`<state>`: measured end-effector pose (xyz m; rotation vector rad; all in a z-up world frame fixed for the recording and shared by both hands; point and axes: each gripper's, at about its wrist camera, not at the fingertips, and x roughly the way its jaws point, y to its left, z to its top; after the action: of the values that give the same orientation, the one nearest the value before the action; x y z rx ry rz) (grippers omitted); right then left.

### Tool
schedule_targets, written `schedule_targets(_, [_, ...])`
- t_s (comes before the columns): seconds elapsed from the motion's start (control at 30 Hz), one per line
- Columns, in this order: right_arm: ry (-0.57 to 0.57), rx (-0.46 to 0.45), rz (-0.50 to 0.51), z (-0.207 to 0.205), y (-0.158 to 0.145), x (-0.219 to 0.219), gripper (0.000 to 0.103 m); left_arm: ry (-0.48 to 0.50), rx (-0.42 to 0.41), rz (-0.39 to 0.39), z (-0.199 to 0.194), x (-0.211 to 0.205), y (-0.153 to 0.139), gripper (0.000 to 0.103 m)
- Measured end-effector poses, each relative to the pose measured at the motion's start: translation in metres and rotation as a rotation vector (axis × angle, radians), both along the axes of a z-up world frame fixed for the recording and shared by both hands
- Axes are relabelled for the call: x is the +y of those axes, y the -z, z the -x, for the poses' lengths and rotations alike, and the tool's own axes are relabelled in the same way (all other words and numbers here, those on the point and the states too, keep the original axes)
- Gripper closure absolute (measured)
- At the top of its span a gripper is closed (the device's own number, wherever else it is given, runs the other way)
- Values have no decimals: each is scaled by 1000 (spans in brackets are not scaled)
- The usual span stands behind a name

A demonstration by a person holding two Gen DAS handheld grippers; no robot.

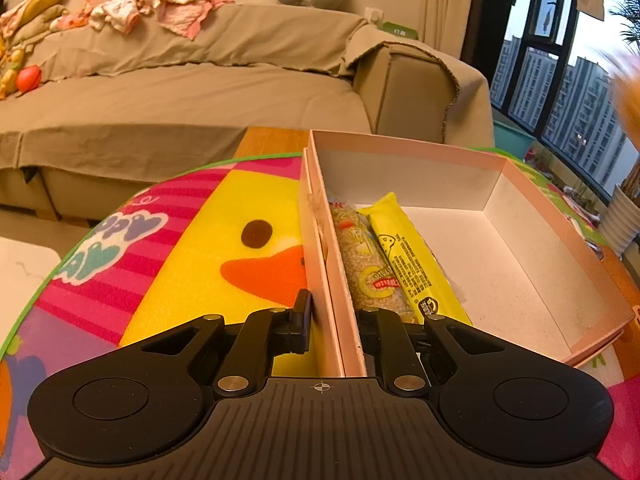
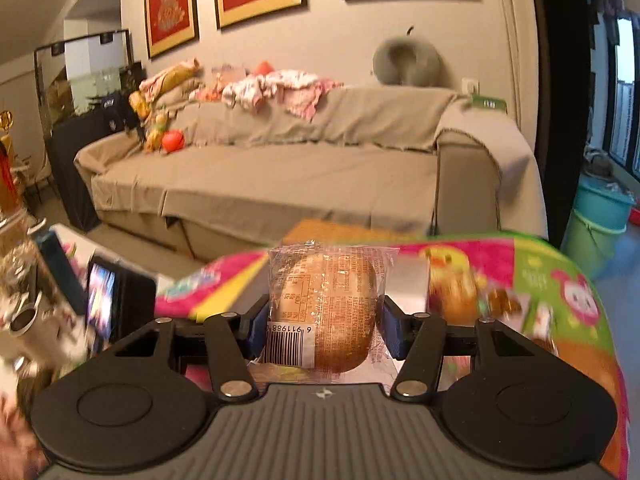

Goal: Organize objects

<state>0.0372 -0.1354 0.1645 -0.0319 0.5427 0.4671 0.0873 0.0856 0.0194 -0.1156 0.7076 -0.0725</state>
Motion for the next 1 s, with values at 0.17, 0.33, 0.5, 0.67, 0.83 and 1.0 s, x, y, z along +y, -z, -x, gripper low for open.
schedule_targets(0.17, [53,-43,-21,-46,-9,14,48,4,-1,6,0,1,0,87])
schedule_targets(0.33, [74,-34,-23,-88,-1,21,34,5,-1,6,0,2,0,87])
schedule_targets(0.5, [114,21,-19,-88,18,3,30,4,0,9,0,1,0,87])
schedule_targets(0.67, [194,28,40,-68,37,-34,24,1,0,14,0,0,0,87])
schedule_targets(0.83, [270,75,115,-50,65,-71,20,-2,3,15,-1,0,1,87])
schedule_targets(1.0, [328,139,101,-52,85,-94,20,-3,7,9,-1,0,1,87])
